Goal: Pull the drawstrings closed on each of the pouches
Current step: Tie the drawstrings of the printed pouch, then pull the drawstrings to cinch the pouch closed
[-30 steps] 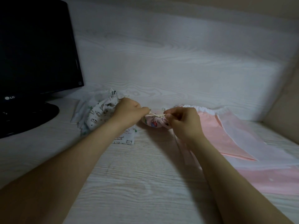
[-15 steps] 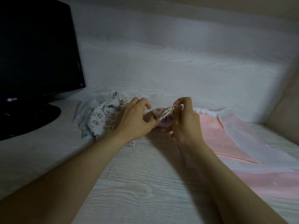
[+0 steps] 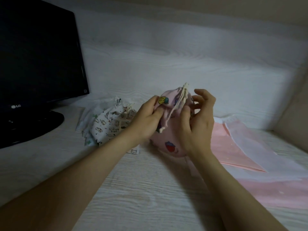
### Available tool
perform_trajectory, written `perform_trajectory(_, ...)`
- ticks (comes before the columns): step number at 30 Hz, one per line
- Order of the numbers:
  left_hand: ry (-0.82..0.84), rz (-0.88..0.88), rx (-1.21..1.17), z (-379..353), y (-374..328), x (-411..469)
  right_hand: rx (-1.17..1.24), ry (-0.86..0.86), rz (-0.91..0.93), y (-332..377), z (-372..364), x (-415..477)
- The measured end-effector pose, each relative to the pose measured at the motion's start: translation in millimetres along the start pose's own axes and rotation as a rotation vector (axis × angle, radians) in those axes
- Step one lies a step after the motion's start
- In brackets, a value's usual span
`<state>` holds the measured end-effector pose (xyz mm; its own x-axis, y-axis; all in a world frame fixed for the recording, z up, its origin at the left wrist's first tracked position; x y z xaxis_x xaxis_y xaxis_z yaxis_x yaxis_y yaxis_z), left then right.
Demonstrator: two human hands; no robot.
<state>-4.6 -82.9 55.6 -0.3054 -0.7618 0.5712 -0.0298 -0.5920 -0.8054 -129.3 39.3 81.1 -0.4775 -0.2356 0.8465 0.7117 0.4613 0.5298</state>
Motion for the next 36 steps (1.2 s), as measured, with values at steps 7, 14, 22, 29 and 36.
perform_trajectory(7, -0.316, -0.005, 0.160, 49.9, -13.3, 9.8, 0.016, 0.174, -0.155, -18.1, -27.7, -15.9)
perform_trajectory(14, -0.482, 0.147, 0.633, 105.1, -7.2, 14.5, 0.202, 0.515, -0.373, -15.2, -68.0, -54.0)
perform_trajectory(22, -0.418, 0.235, 1.241, 119.5, 27.6, 7.2, -0.071, 0.775, -0.108, -16.2, -109.8, -82.8)
perform_trajectory(29, -0.227, 0.049, 1.409, 91.8, 28.2, 10.6, -0.245, 0.872, 0.074, -15.8, -117.4, -93.3)
perform_trajectory(36, 0.190, 0.293, 1.448, 58.9, 69.9, -13.4, -0.557, 0.697, 0.066, -39.4, -81.5, -55.9)
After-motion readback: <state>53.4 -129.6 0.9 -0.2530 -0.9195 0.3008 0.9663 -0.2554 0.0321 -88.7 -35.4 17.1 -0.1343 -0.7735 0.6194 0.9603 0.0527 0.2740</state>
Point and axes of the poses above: each hand's wrist, its own x-axis towards the middle knuckle, its own z-axis out of the back of the hand, y = z × x, the point moved 10 cm from there along x, towards the middle knuckle, and after that the axes turned 8 degrees about -y, right-handed, at the moved point
